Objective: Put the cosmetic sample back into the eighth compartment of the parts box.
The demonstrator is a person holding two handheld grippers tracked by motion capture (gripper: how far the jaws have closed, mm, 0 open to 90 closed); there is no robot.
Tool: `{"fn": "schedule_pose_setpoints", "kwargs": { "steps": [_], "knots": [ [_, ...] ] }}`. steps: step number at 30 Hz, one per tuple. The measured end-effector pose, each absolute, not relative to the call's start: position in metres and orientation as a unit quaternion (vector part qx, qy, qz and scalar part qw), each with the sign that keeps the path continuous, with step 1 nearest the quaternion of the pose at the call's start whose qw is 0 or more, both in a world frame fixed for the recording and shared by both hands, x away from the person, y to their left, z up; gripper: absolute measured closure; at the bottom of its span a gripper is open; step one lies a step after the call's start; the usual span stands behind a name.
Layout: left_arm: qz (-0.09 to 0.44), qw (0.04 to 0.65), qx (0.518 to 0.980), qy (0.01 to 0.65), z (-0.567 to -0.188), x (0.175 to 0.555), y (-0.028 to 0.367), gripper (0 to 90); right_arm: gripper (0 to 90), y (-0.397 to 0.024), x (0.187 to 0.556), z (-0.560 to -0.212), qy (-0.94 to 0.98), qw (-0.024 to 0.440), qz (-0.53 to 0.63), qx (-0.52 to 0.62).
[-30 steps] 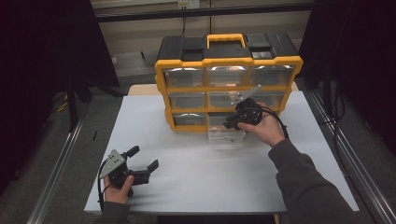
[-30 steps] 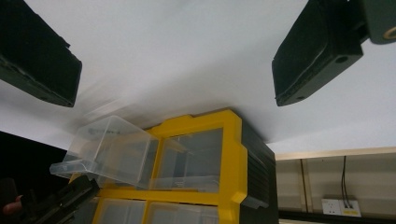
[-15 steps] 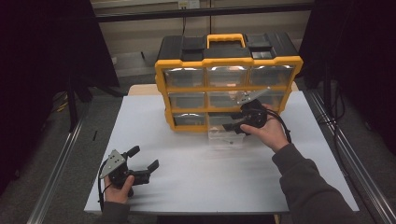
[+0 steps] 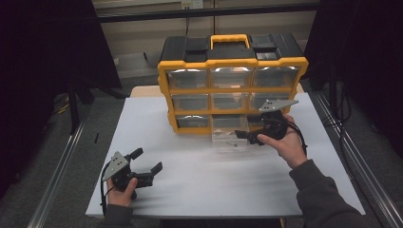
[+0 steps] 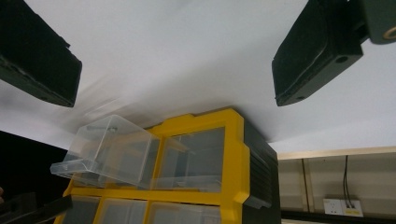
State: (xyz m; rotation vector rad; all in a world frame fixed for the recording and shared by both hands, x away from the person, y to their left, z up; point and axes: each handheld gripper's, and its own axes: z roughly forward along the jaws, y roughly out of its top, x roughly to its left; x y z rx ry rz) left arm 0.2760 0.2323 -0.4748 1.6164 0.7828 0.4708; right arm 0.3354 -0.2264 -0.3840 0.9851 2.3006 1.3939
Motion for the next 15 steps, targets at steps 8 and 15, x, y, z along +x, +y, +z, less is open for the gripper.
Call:
{"fn": "schedule_pose_setpoints", "kwargs": {
  "steps": [8,15],
  "knots": [
    [0.204,0.604,0.690,0.344,-0.475,0.276,0.231,1.6,12.6,-0.244,0.314,-0.394,0.773,0.157,0.504,0.353],
    [0.208,0.599,0.693,0.343,-0.475,0.275,0.231,1.6,9.1,-0.258,0.296,-0.404,0.753,0.175,0.518,0.367]
  ]
}}
